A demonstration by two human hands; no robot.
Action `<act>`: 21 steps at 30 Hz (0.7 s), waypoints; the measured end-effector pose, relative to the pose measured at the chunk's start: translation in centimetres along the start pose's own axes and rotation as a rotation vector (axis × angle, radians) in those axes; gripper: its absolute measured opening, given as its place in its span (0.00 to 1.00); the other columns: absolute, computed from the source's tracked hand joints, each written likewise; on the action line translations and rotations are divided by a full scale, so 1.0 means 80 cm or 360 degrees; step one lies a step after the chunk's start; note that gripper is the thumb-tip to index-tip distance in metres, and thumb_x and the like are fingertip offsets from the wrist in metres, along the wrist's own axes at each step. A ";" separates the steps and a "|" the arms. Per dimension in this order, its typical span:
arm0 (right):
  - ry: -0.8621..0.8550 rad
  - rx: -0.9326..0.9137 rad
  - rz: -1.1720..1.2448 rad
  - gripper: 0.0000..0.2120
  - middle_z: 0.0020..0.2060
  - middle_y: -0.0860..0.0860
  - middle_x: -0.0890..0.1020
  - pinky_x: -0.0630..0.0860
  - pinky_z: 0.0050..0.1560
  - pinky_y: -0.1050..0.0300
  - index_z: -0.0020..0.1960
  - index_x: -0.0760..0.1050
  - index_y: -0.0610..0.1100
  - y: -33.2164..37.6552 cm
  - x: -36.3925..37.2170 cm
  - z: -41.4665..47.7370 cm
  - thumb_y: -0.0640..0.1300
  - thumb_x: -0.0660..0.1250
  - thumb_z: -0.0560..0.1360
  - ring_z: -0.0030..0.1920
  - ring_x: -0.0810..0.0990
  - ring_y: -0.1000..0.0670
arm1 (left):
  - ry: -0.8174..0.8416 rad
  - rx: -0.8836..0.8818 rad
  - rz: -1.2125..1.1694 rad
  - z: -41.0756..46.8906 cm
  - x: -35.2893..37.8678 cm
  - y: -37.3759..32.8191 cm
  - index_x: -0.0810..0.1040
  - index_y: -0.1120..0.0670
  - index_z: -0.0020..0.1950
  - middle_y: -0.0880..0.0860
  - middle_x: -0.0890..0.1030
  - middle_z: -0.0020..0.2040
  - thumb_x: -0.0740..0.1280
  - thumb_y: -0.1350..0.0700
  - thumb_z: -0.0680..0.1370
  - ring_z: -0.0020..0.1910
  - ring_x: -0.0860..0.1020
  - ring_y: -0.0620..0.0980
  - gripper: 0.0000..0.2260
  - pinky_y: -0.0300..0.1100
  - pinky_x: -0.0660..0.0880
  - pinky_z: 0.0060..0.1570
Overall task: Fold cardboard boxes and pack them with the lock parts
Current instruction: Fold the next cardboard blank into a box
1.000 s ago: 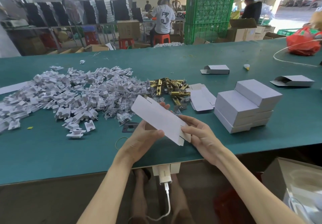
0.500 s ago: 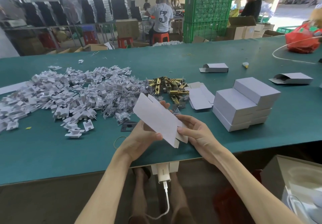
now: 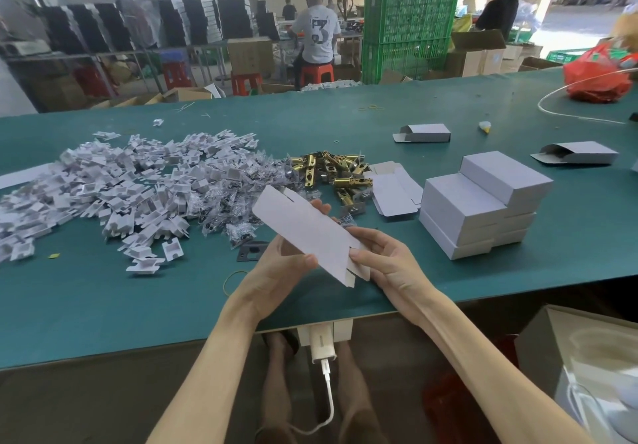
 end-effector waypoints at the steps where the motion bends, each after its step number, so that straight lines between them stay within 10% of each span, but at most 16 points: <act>1: -0.0009 -0.0003 -0.0005 0.20 0.59 0.47 0.84 0.82 0.56 0.54 0.66 0.78 0.41 0.000 0.000 0.000 0.34 0.73 0.74 0.61 0.82 0.48 | 0.0015 -0.0006 0.0008 0.000 0.001 0.000 0.63 0.54 0.82 0.52 0.69 0.80 0.83 0.46 0.68 0.78 0.68 0.57 0.48 0.61 0.65 0.76; 14: -0.0023 -0.0031 -0.0017 0.21 0.63 0.42 0.81 0.76 0.66 0.45 0.66 0.78 0.40 -0.001 -0.002 0.001 0.30 0.72 0.73 0.66 0.77 0.41 | 0.0107 -0.0003 -0.0083 -0.002 -0.001 0.004 0.65 0.54 0.80 0.54 0.72 0.78 0.76 0.63 0.68 0.76 0.70 0.56 0.41 0.46 0.74 0.67; 21: -0.0029 -0.0033 -0.0014 0.24 0.58 0.44 0.84 0.83 0.55 0.54 0.65 0.78 0.40 0.002 0.000 -0.001 0.39 0.76 0.70 0.61 0.82 0.42 | 0.0065 -0.0003 -0.0120 0.000 0.000 0.007 0.64 0.54 0.81 0.54 0.70 0.79 0.80 0.54 0.70 0.79 0.68 0.56 0.43 0.57 0.64 0.77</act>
Point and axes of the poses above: each hand's wrist, its own z-axis towards the middle knuckle, its own x-axis out of the palm, y = z × x, the point moved 7 cm from there along z, towards the middle knuckle
